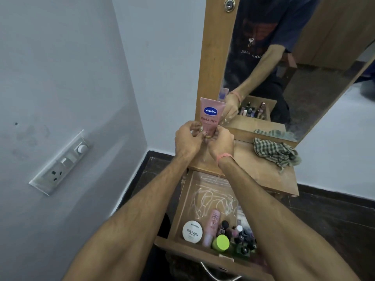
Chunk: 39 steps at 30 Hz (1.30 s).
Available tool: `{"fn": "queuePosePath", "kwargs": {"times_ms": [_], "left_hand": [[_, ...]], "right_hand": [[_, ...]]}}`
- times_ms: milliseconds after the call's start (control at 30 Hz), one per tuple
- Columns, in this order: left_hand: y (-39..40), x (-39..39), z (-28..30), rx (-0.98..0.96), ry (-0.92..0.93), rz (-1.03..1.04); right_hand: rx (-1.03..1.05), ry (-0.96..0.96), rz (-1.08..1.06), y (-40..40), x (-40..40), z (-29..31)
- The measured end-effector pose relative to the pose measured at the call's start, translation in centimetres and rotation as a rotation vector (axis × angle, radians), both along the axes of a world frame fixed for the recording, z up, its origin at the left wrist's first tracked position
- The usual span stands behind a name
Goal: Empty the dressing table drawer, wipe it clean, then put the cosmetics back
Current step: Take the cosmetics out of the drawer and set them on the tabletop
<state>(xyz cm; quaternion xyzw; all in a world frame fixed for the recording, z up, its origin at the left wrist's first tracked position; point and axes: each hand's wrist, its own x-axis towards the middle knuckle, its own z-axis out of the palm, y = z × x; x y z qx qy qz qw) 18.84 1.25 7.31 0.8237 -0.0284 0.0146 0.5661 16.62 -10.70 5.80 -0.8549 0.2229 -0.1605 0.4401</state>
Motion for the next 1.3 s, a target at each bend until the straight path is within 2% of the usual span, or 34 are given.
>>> {"fn": "queuePosePath", "kwargs": {"times_ms": [433, 567, 633, 733, 800, 867, 933, 1033, 1300], "left_hand": [[-0.3, -1.4, 0.2, -0.059, 0.065, 0.069], [2.0, -5.9, -0.4, -0.083, 0.030, 0.100], [3.6, -9.2, -1.3, -0.099, 0.031, 0.049], [6.1, -13.9, -3.4, -0.042, 0.081, -0.036], [7.5, -16.4, -4.6, 0.029, 0.118, -0.056], [8.3, -18.3, -5.3, 0.061, 0.123, -0.040], [8.6, -19.7, -5.3, 0.058, 0.112, -0.008], [9.1, -20.9, -4.6, 0.040, 0.117, 0.010], [10.4, -22.1, -4.9, 0.033, 0.139, 0.055]], "right_hand": [[-0.054, 0.053, -0.030, 0.1, -0.8, 0.7], [0.092, -0.017, -0.056, 1.0, -6.7, 1.4], [0.100, -0.016, 0.018, 1.8, -10.7, 1.2], [-0.014, 0.257, 0.340, 2.6, -15.5, -0.1], [-0.188, 0.487, 0.543, 3.3, -17.4, -1.6], [-0.358, 0.617, 0.649, 4.1, -18.6, -3.3], [-0.459, 0.718, 0.681, 4.8, -19.0, -4.4], [-0.486, 0.800, 0.721, 5.6, -19.3, -4.7], [-0.400, 0.795, 0.615, 6.7, -19.7, -3.9]]}}
